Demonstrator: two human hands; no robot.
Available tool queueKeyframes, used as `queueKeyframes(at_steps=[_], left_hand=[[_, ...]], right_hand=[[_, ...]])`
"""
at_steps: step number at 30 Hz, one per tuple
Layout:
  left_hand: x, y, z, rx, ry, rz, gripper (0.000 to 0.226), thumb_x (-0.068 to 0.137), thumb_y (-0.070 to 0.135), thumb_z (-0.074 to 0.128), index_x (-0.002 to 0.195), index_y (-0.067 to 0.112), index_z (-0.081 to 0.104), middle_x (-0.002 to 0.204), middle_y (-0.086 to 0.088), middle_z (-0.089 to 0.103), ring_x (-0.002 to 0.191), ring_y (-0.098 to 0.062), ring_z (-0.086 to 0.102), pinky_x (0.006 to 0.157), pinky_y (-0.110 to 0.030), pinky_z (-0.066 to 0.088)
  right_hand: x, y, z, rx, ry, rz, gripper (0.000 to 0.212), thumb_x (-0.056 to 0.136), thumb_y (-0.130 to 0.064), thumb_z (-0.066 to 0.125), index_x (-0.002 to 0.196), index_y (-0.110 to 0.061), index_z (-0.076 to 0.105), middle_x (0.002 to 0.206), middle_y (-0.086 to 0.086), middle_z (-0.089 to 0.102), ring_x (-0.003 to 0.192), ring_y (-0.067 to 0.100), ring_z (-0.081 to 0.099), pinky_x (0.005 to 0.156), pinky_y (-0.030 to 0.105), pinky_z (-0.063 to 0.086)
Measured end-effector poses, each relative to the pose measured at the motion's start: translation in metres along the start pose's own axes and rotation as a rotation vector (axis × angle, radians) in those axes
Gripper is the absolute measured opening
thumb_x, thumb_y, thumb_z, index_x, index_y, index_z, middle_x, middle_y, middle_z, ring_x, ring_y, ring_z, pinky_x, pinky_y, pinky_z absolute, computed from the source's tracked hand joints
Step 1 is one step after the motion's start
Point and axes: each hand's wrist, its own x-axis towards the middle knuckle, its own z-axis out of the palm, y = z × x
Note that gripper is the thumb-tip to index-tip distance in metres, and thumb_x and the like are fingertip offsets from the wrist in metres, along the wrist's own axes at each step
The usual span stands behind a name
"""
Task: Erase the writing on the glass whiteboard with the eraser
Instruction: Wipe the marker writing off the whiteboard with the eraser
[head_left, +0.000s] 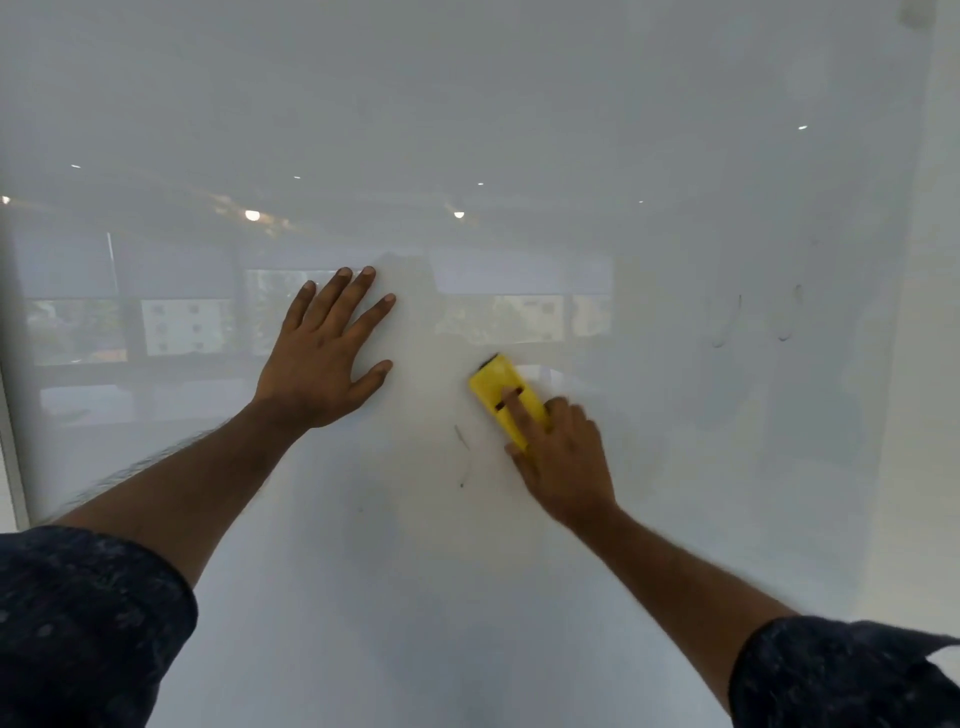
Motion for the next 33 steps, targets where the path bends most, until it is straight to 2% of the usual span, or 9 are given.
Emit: queueKeyframes(at_steps=[5,10,12,18,21,23,28,31,33], left_hand=[[0.0,-0.001,0.002,0.014,0.006,0.006,0.071,0.094,0.055,0.036,0.157,0.023,0.026,0.168,-0.006,0.014,0.155,-0.028,0.011,0.125,-0.05,0.009],[0.004,0.002,0.001,0.001,0.003,0.002,0.071,0.095,0.054,0.038,0.158,0.023,0.025,0.168,-0.006,0.013,0.155,-0.028,0.01,0.125,-0.05,0.007],[0.002,0.002,0.001,0.004,0.005,0.003,0.071,0.095,0.053,0.039,0.158,0.022,0.025,0.168,-0.007,0.013,0.155,-0.028,0.01,0.125,-0.051,0.007],[-0.005,-0.003,0.004,0.009,0.013,0.02,0.07,0.096,0.053,0.04,0.158,0.022,0.025,0.168,-0.007,0.013,0.155,-0.028,0.009,0.125,-0.05,0.006],[-0.007,-0.004,0.004,0.009,0.014,0.045,0.071,0.096,0.053,0.04,0.158,0.022,0.026,0.168,-0.008,0.013,0.155,-0.029,0.011,0.125,-0.05,0.008],[-0.009,-0.011,0.001,0.014,0.009,0.065,0.071,0.096,0.053,0.04,0.158,0.022,0.025,0.168,-0.008,0.012,0.155,-0.028,0.01,0.125,-0.05,0.009],[-0.013,-0.018,0.001,0.025,0.0,0.097,0.071,0.096,0.054,0.039,0.158,0.021,0.024,0.168,-0.009,0.012,0.155,-0.028,0.008,0.125,-0.05,0.009],[-0.013,-0.018,0.004,0.018,0.007,0.094,0.071,0.096,0.054,0.039,0.158,0.022,0.024,0.168,-0.008,0.011,0.156,-0.028,0.008,0.125,-0.051,0.008],[-0.013,-0.018,0.006,0.013,0.011,0.092,0.071,0.096,0.054,0.039,0.158,0.022,0.024,0.168,-0.008,0.011,0.156,-0.028,0.008,0.125,-0.051,0.008]], right_hand=[[-0.005,0.007,-0.001,-0.089,-0.04,-0.189,0.068,0.084,-0.041,0.061,0.146,-0.035,0.033,0.098,0.012,0.054,0.078,0.031,0.05,0.063,0.037,0.039],[0.039,0.03,-0.024,0.001,0.056,0.178,0.067,0.088,-0.041,0.058,0.148,-0.03,0.03,0.1,0.015,0.049,0.08,0.032,0.048,0.067,0.039,0.042],[0.038,0.021,-0.019,0.025,0.065,0.204,0.069,0.088,-0.041,0.057,0.149,-0.028,0.028,0.101,0.016,0.048,0.081,0.032,0.047,0.067,0.039,0.043],[-0.032,-0.043,0.022,-0.012,-0.055,-0.126,0.069,0.084,-0.042,0.057,0.147,-0.032,0.029,0.099,0.013,0.051,0.08,0.031,0.049,0.066,0.038,0.04],[-0.035,-0.041,0.023,-0.058,-0.065,-0.228,0.072,0.081,-0.042,0.06,0.147,-0.036,0.03,0.098,0.011,0.051,0.079,0.03,0.048,0.068,0.039,0.038],[-0.013,-0.026,0.014,-0.087,-0.006,-0.183,0.073,0.079,-0.042,0.064,0.145,-0.034,0.035,0.098,0.012,0.053,0.08,0.031,0.049,0.068,0.038,0.038],[0.036,0.0,-0.01,-0.002,0.087,0.182,0.07,0.085,-0.042,0.059,0.148,-0.029,0.03,0.098,0.014,0.049,0.08,0.032,0.048,0.069,0.04,0.04],[0.023,-0.019,0.0,0.024,0.074,0.152,0.07,0.084,-0.041,0.06,0.147,-0.025,0.033,0.1,0.018,0.051,0.081,0.034,0.049,0.069,0.04,0.041],[-0.004,-0.043,0.016,0.021,0.029,0.024,0.069,0.084,-0.043,0.058,0.146,-0.026,0.034,0.101,0.018,0.052,0.081,0.034,0.05,0.07,0.04,0.04]])
